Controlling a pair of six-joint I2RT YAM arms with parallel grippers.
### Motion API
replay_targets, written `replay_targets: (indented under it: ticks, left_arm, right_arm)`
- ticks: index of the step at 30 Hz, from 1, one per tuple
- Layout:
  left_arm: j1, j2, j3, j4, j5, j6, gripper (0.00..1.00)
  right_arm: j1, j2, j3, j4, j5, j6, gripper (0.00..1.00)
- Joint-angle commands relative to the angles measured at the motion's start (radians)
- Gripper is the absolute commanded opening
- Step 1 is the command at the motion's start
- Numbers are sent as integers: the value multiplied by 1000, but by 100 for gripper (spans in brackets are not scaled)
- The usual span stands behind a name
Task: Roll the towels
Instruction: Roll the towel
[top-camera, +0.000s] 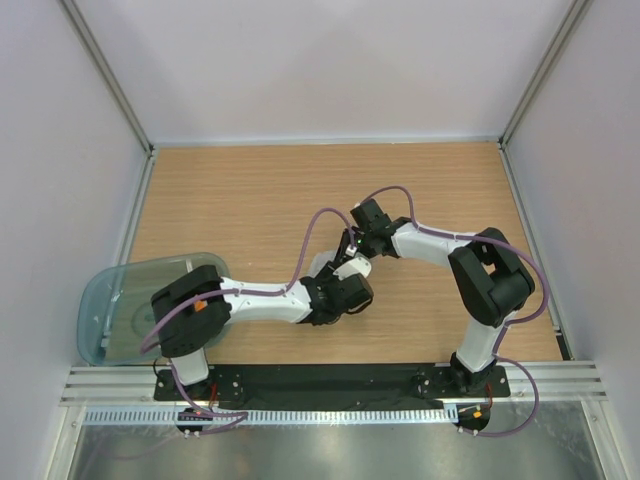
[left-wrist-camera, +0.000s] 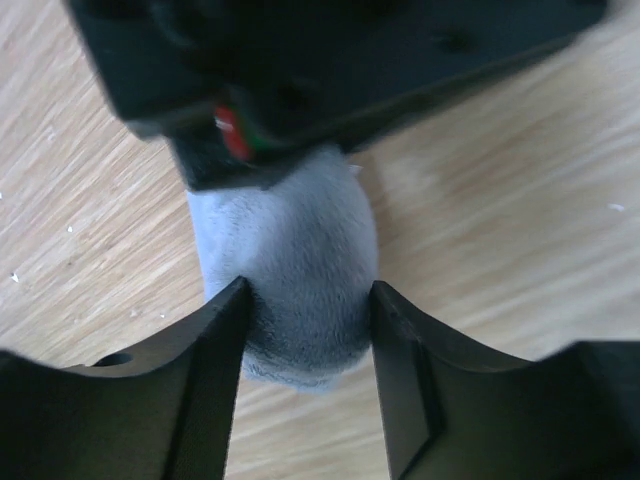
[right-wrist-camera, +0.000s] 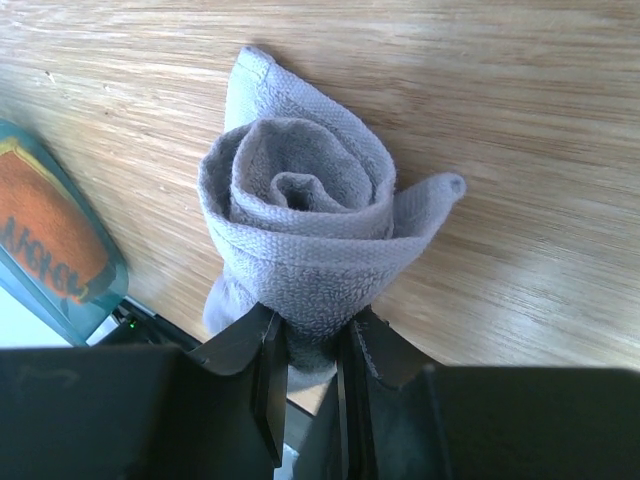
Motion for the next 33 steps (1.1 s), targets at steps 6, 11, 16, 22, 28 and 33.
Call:
replay_targets:
  ticks: [6,11,16,22,28,33]
  left_arm:
    - [112,-35,-125,145,136,-22,39]
    - [200,-109,-219,224,331,-70,27]
    - [286,-155,-247,253,495,-99,22]
    - [332,-190,-241,258,584,-141,21]
    - [404,-198,-230,268,714,-211,22]
    - [445,-179,-230,279,791,-248,21]
  right_arm:
    - [6,3,29,-10,-53,-10,7]
    - [6,21,43,-16,-73,-17,17]
    - [4,11,96,-71,-44,-46,60]
    - [-17,-46,164,-105,-5,-65,76]
    - [-28,-129,153,-131,81,-99,82]
    - [-29,-190,38,-63,93,-74,82]
